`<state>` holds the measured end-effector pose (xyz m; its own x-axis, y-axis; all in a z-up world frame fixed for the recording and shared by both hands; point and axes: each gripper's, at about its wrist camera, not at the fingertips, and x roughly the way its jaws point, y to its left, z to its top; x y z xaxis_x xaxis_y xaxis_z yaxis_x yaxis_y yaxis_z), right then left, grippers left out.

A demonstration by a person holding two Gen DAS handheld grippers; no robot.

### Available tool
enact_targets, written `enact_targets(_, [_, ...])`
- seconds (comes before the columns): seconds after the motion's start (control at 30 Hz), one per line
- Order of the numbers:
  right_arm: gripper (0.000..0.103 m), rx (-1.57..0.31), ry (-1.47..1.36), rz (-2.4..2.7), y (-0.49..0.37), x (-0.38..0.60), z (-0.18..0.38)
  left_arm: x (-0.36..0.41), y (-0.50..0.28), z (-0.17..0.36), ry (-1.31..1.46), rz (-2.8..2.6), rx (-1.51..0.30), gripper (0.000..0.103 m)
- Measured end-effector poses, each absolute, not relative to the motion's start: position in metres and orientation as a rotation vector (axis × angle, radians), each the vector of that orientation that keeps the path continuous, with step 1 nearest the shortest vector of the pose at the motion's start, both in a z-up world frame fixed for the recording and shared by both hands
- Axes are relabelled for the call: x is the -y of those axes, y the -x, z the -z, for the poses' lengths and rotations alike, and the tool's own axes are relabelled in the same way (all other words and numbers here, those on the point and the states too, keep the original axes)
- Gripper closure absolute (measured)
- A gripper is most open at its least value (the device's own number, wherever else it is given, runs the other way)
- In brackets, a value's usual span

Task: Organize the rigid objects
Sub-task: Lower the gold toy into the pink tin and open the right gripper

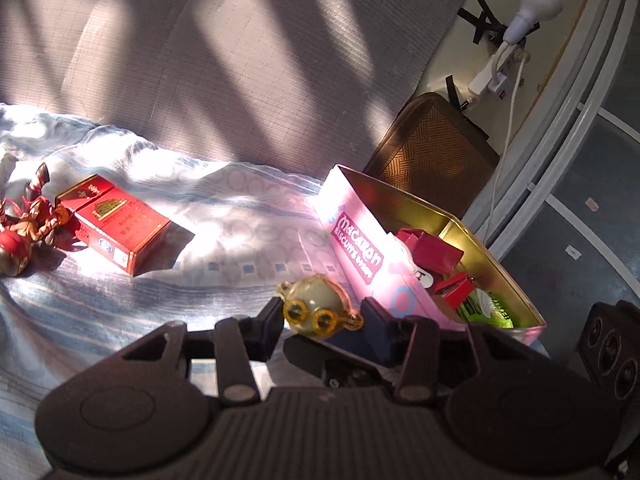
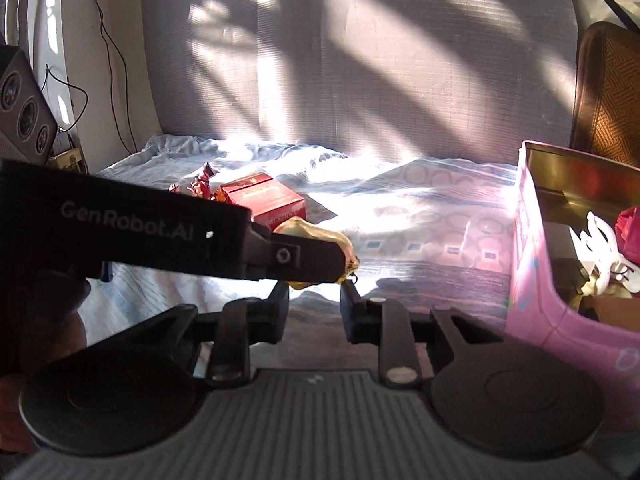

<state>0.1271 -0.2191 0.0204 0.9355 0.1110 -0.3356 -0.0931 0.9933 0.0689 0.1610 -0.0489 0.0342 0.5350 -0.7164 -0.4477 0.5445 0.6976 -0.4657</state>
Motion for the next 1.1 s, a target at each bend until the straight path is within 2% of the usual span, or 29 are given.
enact_targets(0.27, [0.074, -0.170, -0.097, 0.086, -0.071, 0.278, -0.051, 0.142, -0.143, -0.079, 0.171, 0.970, -0.540, 0.062])
enact_targets(0.4, [0.073, -0.214, -0.172, 0.181, -0.059, 0.321, -0.045, 0.197, -0.152, -0.065, 0.137, 1.013, -0.610, 0.062])
enact_targets(0.43, [0.072, -0.229, -0.196, 0.204, -0.058, 0.331, -0.042, 0.206, -0.154, -0.060, 0.137, 1.004, -0.628, 0.059])
enact_targets(0.53, [0.066, -0.261, -0.240, 0.288, -0.064, 0.356, -0.030, 0.230, -0.163, -0.047, 0.107, 0.938, -0.669, 0.057])
enact_targets(0.73, [0.067, -0.206, -0.308, 0.454, -0.045, 0.387, -0.023, 0.221, -0.156, -0.058, 0.100, 0.865, -0.623, 0.055])
enact_targets(0.97, [0.067, -0.119, -0.370, 0.428, -0.003, 0.374, -0.033, 0.206, -0.122, -0.073, 0.015, 0.775, -0.562, 0.055])
enact_targets(1.1, [0.067, -0.103, -0.369, 0.395, 0.014, 0.354, -0.036, 0.202, -0.092, -0.070, -0.075, 0.747, -0.524, 0.047])
